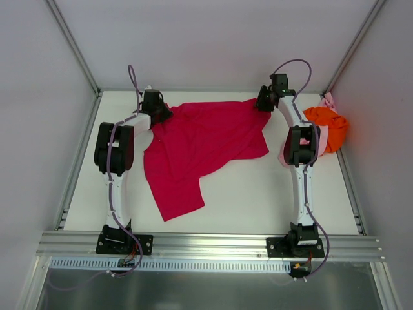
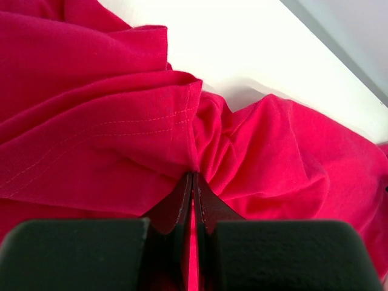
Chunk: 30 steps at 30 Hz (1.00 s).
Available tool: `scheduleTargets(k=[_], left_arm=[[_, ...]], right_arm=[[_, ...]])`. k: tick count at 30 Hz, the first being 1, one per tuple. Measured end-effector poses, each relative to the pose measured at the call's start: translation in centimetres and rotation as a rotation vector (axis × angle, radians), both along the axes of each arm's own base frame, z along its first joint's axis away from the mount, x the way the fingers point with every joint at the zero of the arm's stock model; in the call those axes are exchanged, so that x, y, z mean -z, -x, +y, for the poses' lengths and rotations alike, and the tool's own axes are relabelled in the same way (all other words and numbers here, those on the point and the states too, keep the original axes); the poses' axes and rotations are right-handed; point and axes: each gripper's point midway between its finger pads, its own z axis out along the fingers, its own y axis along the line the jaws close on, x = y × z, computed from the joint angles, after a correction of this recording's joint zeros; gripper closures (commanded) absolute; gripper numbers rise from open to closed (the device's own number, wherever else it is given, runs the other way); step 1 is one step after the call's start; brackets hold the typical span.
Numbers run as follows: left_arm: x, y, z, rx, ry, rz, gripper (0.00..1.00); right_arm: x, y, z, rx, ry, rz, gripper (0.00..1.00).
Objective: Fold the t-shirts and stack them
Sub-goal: Flatten out the tshirt
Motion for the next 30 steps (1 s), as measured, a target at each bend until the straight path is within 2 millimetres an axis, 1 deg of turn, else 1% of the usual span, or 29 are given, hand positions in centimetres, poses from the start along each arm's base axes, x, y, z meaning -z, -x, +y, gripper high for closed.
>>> scheduleTargets(k=[1,3,4,9,11,14,15,16,17,18,19,21,23,25,26,28,29,30], left_arm=[[-0.1,0.1,0.0,0.0,0.0,0.0,1.0],[-0.3,0.1,0.0,0.001,0.001,-0.004,1.0],[-0.5,0.1,0.0,0.001,0.002,-0.007,1.0],[-1.3,0.3,-0.1,0.008,0.009,-0.023,1.0],[-1.5,0.5,-0.5,0.026,0.023,-0.037,1.0],[-1.8,1.4,-1.2,0.066,0.048,-0.048,1.0],[-1.9,1.7,-1.5,0.077,0.054,-0.052,1.0],[-2.2,2.2,-1.8,0.092,0.062,-0.058,1.0],[-2.4,2.6,-2.1,0.099,0.064,-0.063,1.0],[-2.6,3.0,-2.4,0.108,0.063,-0.066,1.0],[-2.9,3.2,-2.7,0.117,0.061,-0.071,1.0],[-3.6,3.2,-3.4,0.132,0.06,-0.092,1.0],[-3.9,3.2,-3.8,0.14,0.061,-0.104,1.0],[-4.0,3.2,-4.1,0.148,0.059,-0.107,1.0],[-4.0,3.2,-4.1,0.15,0.057,-0.107,1.0],[-4.1,3.1,-4.1,0.153,0.049,-0.106,1.0],[-4.3,3.0,-4.1,0.155,0.043,-0.109,1.0],[-4.6,2.7,-4.1,0.156,0.037,-0.112,0.76]], right_arm=[[0.0,0.1,0.1,-0.002,-0.003,0.002,0.82],[0.0,0.1,0.2,-0.006,-0.007,0.003,0.95],[0.0,0.1,0.2,-0.008,-0.009,0.004,0.99],[-0.1,0.2,0.4,-0.018,-0.017,0.004,0.99],[0.0,0.2,0.6,-0.027,-0.023,0.002,0.99],[0.8,0.3,0.9,-0.049,-0.034,-0.006,0.99],[1.2,0.5,1.0,-0.054,-0.038,0.001,0.71],[1.1,0.5,1.3,-0.061,-0.052,-0.003,0.53],[0.7,0.3,1.4,-0.07,-0.055,-0.017,0.4],[0.2,0.3,1.6,-0.086,-0.058,-0.028,0.25],[-0.3,0.4,1.8,-0.098,-0.053,-0.034,0.2],[-0.8,1.0,2.0,-0.126,-0.026,-0.043,0.16],[-0.8,2.4,2.3,-0.16,0.009,-0.038,0.15],[-1.1,3.9,3.0,-0.207,0.05,-0.029,0.12],[-1.4,4.3,3.4,-0.23,0.08,-0.034,0.12],[-2.3,5.0,4.6,-0.279,0.141,-0.067,0.17],[-2.8,5.5,5.0,-0.297,0.163,-0.079,0.28],[-3.3,6.2,5.5,-0.32,0.186,-0.097,0.35]])
